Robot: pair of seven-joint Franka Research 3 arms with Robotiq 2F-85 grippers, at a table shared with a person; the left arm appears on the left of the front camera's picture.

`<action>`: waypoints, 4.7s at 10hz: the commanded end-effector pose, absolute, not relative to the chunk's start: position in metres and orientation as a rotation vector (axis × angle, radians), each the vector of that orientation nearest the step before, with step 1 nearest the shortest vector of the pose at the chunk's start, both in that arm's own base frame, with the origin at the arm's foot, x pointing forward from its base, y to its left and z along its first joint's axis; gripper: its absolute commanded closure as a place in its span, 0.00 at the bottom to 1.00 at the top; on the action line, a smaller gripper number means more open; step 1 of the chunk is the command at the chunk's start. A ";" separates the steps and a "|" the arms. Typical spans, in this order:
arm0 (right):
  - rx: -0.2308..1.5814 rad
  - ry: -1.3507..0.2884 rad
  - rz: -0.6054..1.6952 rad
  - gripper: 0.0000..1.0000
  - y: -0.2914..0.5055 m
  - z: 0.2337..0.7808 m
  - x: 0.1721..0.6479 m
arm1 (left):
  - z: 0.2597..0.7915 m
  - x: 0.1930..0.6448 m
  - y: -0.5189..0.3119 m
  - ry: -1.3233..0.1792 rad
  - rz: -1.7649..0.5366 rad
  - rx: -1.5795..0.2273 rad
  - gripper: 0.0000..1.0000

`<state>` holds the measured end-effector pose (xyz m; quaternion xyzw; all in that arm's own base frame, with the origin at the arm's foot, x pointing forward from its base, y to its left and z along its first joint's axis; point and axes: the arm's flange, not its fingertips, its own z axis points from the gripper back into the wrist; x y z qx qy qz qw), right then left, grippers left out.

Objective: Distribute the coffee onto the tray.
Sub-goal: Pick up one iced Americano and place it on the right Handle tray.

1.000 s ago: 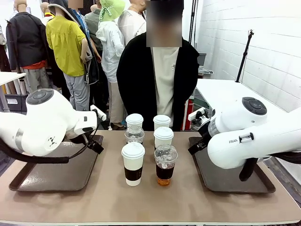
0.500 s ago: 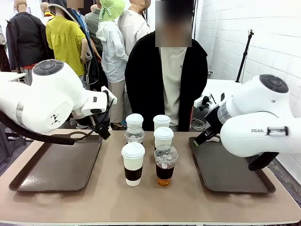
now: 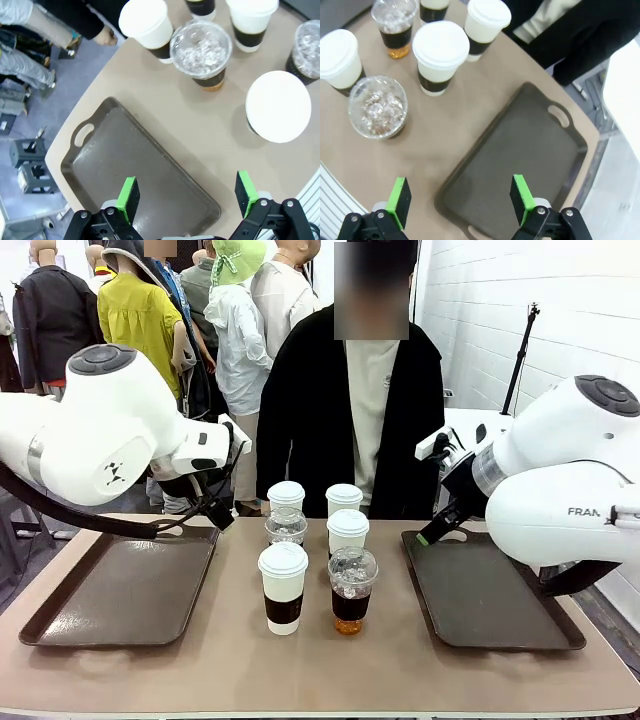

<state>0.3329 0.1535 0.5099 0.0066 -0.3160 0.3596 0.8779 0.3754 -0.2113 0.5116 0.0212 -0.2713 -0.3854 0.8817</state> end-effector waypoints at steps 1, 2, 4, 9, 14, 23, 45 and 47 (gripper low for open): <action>0.071 -0.733 0.828 0.00 0.137 0.501 0.324 | 0.534 0.369 -0.195 -0.549 -0.915 -0.061 0.00; 0.079 -0.768 0.851 0.00 0.135 0.502 0.326 | 0.540 0.366 -0.190 -0.563 -0.953 -0.087 0.00; 0.118 -0.815 0.883 0.00 0.127 0.503 0.327 | 0.548 0.356 -0.181 -0.610 -1.026 -0.167 0.00; 0.307 -0.899 1.018 0.00 0.098 0.508 0.323 | 0.551 0.349 -0.153 -0.718 -1.074 -0.282 0.00; 0.299 -0.880 1.009 0.00 0.094 0.512 0.323 | 0.547 0.347 -0.115 -0.813 -1.017 -0.309 0.00; 0.292 -0.881 1.000 0.00 0.098 0.536 0.347 | 0.556 0.347 -0.122 -0.766 -1.006 -0.274 0.00; 0.272 -0.730 1.125 0.00 0.100 0.550 0.370 | 0.556 0.347 -0.122 -0.766 -1.006 -0.274 0.00; 0.222 -0.610 1.152 0.00 0.101 0.552 0.380 | 0.556 0.347 -0.122 -0.766 -1.006 -0.274 0.00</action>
